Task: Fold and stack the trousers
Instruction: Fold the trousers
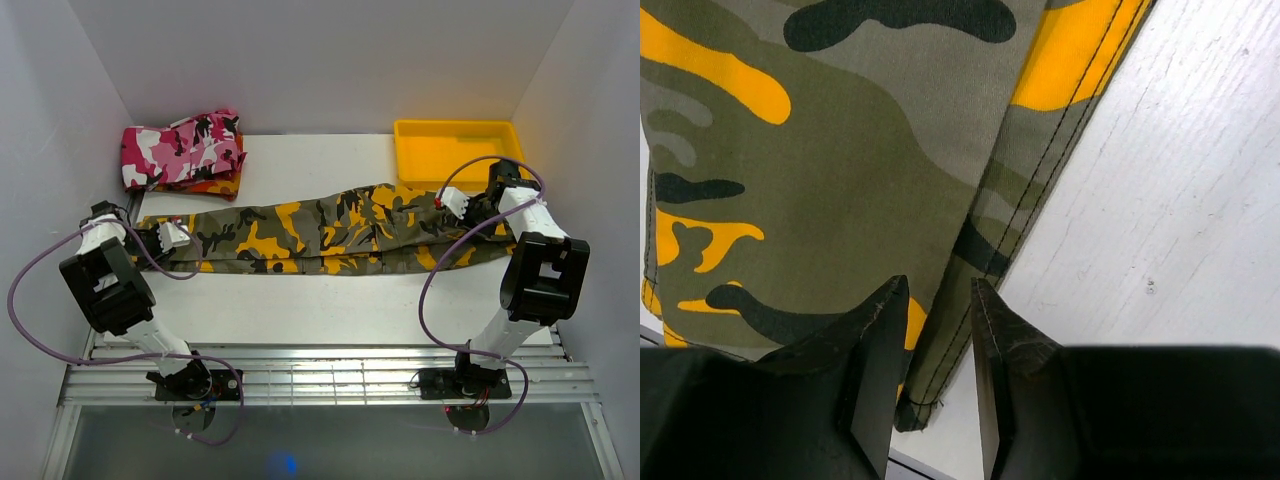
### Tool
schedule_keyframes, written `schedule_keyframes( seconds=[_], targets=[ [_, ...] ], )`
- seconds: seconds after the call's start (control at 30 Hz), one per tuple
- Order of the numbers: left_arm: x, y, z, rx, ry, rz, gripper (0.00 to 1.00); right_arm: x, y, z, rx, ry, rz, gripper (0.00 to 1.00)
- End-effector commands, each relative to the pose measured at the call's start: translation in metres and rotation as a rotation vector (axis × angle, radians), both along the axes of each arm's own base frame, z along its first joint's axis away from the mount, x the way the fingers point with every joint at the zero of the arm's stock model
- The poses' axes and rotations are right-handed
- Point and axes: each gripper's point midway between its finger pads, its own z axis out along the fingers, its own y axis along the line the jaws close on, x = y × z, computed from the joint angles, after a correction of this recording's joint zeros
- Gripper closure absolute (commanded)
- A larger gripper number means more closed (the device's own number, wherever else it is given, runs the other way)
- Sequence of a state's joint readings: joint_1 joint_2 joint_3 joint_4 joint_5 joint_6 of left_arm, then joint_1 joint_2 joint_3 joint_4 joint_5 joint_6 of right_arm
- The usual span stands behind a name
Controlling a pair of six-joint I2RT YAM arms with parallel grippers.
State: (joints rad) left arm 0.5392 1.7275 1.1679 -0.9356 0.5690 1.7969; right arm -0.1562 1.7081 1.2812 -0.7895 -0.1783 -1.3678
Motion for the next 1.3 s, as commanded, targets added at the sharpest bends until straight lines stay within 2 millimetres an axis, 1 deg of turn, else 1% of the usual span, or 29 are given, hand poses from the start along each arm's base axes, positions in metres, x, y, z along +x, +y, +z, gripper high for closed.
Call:
schedule_keyframes(
  seconds=[0.0,0.13,0.23,0.33,0.43,0.5,0.6,0.7,0.73,0.8,0.83,0.9,0.93,1.03,1.13,1.2,1.27],
  targets=[
    [0.008,-0.003,0.000,-0.001,-0.030,-0.020,0.57,0.008,-0.007,0.009,-0.012,-0.015,-0.013,0.92],
    [0.017,0.001,-0.007,0.013,-0.037,-0.012,0.57,0.007,-0.007,0.006,-0.013,-0.005,-0.014,0.92],
    [0.020,0.003,-0.013,0.017,-0.027,-0.008,0.63,0.005,-0.008,0.005,-0.015,-0.002,-0.018,0.92],
    [0.021,0.004,-0.018,0.020,-0.013,-0.012,0.64,0.003,-0.010,0.003,-0.016,0.004,-0.022,0.92],
    [0.017,0.003,-0.020,0.018,0.008,-0.024,0.60,0.004,-0.011,0.002,-0.017,0.008,-0.024,0.92],
    [0.014,0.001,-0.021,0.017,0.018,-0.033,0.56,0.004,-0.012,0.001,-0.015,0.010,-0.029,0.92],
    [0.006,-0.002,-0.023,0.020,0.037,-0.052,0.53,0.004,-0.013,0.000,-0.016,0.013,-0.031,0.92],
    [0.002,-0.002,-0.025,0.032,0.038,-0.061,0.53,0.005,-0.012,0.001,-0.015,0.011,-0.029,0.92],
    [0.004,-0.001,-0.024,0.036,0.028,-0.060,0.54,0.005,-0.012,0.001,-0.015,0.011,-0.031,0.92],
    [0.010,0.000,-0.022,0.027,0.012,-0.044,0.60,0.005,-0.012,0.001,-0.016,0.011,-0.030,0.92],
    [0.013,0.001,-0.021,0.026,0.003,-0.035,0.69,0.004,-0.012,0.001,-0.016,0.012,-0.028,0.92],
    [0.018,0.002,-0.020,0.008,0.006,-0.008,0.77,0.005,-0.013,0.002,-0.017,0.008,-0.028,0.92],
    [0.024,0.005,-0.016,0.014,-0.009,0.002,0.86,0.005,-0.013,0.002,-0.017,0.008,-0.030,0.92],
    [0.033,0.010,-0.007,0.020,-0.034,0.029,0.99,0.010,-0.017,0.007,-0.019,-0.016,-0.040,0.92],
    [0.045,0.018,0.011,0.033,-0.097,0.061,1.00,0.017,-0.024,0.015,-0.005,-0.042,-0.068,0.92],
    [0.047,0.023,0.018,0.037,-0.118,0.077,1.00,0.017,-0.034,0.018,-0.017,-0.049,-0.079,0.92],
    [0.046,0.030,0.024,0.044,-0.134,0.091,1.00,0.012,-0.042,0.018,-0.019,-0.043,-0.093,0.92]
  ],
)
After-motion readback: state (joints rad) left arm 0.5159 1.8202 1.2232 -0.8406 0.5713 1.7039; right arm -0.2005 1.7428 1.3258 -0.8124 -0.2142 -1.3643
